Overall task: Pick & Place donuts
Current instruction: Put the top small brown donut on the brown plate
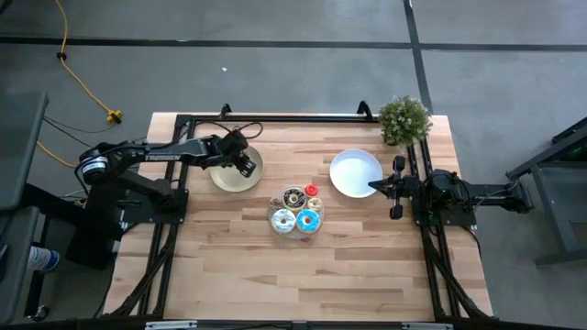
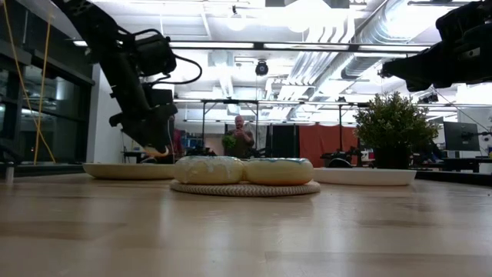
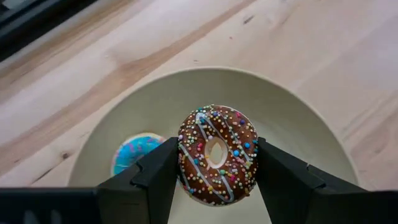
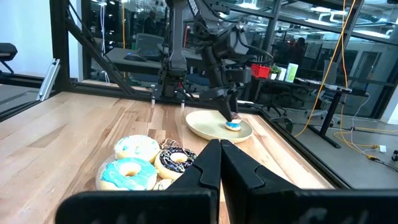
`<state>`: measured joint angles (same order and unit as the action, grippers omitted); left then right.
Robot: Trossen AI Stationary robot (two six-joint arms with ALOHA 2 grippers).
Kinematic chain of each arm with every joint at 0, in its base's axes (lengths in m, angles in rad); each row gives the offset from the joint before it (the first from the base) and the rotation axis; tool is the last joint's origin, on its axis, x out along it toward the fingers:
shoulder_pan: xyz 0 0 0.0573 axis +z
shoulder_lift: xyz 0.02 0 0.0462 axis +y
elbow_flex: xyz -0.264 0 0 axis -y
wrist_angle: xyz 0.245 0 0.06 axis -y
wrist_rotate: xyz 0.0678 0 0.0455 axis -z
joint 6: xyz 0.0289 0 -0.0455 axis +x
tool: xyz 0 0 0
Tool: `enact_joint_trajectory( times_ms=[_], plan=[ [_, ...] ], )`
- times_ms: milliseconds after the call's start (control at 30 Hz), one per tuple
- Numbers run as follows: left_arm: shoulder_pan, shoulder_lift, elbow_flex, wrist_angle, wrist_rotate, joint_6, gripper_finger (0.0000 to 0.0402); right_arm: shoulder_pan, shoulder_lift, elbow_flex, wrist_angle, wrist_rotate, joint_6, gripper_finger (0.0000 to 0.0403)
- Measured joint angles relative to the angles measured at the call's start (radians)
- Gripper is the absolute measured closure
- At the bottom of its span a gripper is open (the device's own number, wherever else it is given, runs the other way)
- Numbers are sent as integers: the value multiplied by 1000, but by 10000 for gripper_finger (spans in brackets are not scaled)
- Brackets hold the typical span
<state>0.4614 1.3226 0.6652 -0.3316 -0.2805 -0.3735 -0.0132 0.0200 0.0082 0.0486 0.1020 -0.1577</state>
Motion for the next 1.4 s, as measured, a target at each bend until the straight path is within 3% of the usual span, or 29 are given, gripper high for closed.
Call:
enact_joint_trajectory(
  times_ms=[367,1400],
  plan=[
    [3,64,0,46,-55,-106,208,0,0,0,0,0,0,402],
    [3,91,-69,184,-37,-111,208,0,0,0,0,0,0,402]
  ],
)
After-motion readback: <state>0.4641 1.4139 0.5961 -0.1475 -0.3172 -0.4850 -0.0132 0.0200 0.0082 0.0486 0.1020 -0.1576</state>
